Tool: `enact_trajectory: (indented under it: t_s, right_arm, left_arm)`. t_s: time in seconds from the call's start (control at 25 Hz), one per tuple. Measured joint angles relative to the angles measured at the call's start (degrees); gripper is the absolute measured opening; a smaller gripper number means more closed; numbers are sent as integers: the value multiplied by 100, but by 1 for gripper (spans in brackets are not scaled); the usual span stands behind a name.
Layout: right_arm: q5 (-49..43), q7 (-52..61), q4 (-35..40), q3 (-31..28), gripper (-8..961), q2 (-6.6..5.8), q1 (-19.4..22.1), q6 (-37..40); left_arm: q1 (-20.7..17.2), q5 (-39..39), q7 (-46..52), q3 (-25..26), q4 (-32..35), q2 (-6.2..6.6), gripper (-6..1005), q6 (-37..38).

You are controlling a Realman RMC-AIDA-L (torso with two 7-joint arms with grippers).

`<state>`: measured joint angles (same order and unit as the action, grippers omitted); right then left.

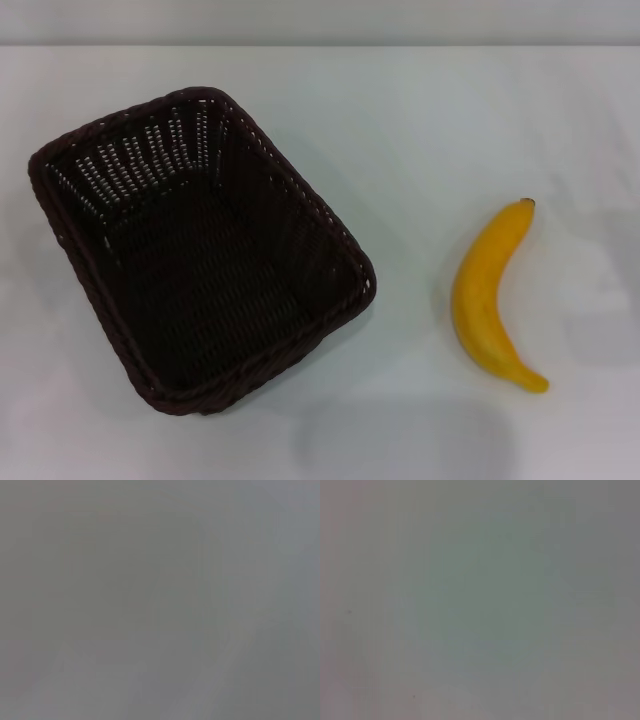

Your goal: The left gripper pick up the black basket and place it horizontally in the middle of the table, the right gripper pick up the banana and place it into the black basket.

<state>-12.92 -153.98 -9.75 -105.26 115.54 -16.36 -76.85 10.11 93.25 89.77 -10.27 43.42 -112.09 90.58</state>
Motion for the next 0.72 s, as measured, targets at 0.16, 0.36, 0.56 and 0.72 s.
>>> enact_trajectory:
  t_s: [0.16, 0.36, 0.56, 0.72]
  right_arm:
    - [0, 0, 0, -11, 798, 1, -10, 22]
    - [1, -6, -1, -12, 798, 8, -26, 34]
    - [8, -21, -3, -12, 797, 14, -47, 43]
    - [10, -27, -15, -12, 797, 12, -57, 47]
  left_arm:
    - [48, 665, 1331, -297, 886, 600, 662, 23]
    - [175, 1153, 2133, -892, 1486, 990, 668, 42]
    - [695, 2134, 2786, -1443, 1952, 1383, 759, 130]
    - [1223, 2877, 2902, -1738, 1962, 1568, 782, 261]
